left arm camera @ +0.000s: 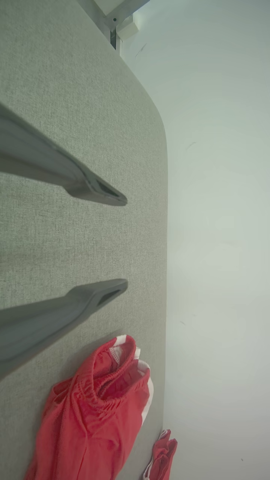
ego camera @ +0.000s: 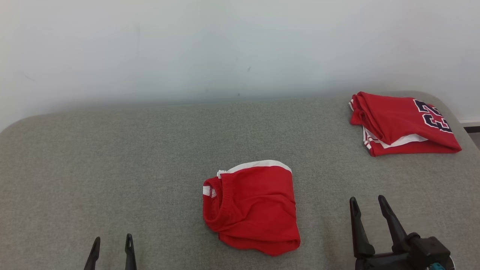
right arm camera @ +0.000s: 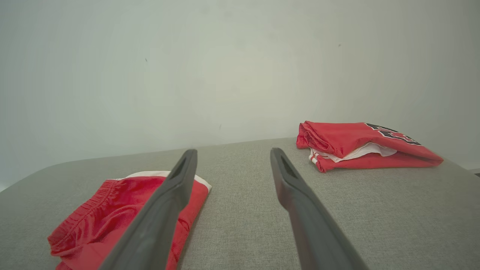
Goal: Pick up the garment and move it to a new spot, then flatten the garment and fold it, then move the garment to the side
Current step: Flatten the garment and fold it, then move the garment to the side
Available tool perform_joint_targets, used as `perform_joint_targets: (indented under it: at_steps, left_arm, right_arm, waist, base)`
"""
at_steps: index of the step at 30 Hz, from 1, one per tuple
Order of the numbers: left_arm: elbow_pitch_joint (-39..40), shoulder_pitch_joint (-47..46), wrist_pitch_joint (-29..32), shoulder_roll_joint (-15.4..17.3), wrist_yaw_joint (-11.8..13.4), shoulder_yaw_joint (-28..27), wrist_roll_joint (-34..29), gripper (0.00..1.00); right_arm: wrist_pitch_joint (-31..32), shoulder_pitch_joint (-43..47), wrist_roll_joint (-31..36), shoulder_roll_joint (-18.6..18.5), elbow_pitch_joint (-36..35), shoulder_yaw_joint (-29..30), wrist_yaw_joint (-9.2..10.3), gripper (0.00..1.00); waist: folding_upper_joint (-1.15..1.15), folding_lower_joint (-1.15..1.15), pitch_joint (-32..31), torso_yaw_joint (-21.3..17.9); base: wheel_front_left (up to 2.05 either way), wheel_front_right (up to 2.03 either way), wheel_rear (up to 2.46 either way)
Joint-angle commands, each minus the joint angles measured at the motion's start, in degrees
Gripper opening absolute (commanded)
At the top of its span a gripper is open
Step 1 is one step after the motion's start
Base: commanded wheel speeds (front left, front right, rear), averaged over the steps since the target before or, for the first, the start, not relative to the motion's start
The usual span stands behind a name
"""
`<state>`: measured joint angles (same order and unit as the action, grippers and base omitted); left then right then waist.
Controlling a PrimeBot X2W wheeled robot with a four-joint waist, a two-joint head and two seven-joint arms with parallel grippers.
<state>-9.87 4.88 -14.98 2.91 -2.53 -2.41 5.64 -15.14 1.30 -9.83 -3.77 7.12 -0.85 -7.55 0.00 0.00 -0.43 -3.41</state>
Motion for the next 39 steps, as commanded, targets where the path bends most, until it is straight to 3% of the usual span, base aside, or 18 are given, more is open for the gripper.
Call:
perform_joint_targets:
  at_steps: [1, 13, 39]
  left_arm:
    - [0.26, 1.02, -0.17, -0.05, 0.25, -0.12, -0.12, 1.00]
    - [0.60, 1.58, -0.17, -0.05, 0.12, -0.51, -0.74, 1.00]
    - [1.68, 3.30, -0.17, -0.05, 2.32, 0.76, -0.72, 1.00]
  right_arm:
    - [-0.07, 0.85, 0.53, 0.43, 0.28, -0.09, 0.11, 1.00]
    - [-0.07, 2.02, 1.40, 0.94, 0.63, -1.54, 0.11, 1.00]
    - [-0.07, 2.25, 2.92, 0.96, 2.16, -1.19, 0.11, 1.00]
  waist:
    - [0.00, 0.00, -0.06, 0.21]
    - [0.00, 0.00, -0.37, 0.99]
    - [0.00, 0.00, -0.54, 1.25]
  base:
    - [0.00, 0.00, 0.00]
    - [0.00, 0.00, 0.00]
    - [0.00, 0.00, 0.00]
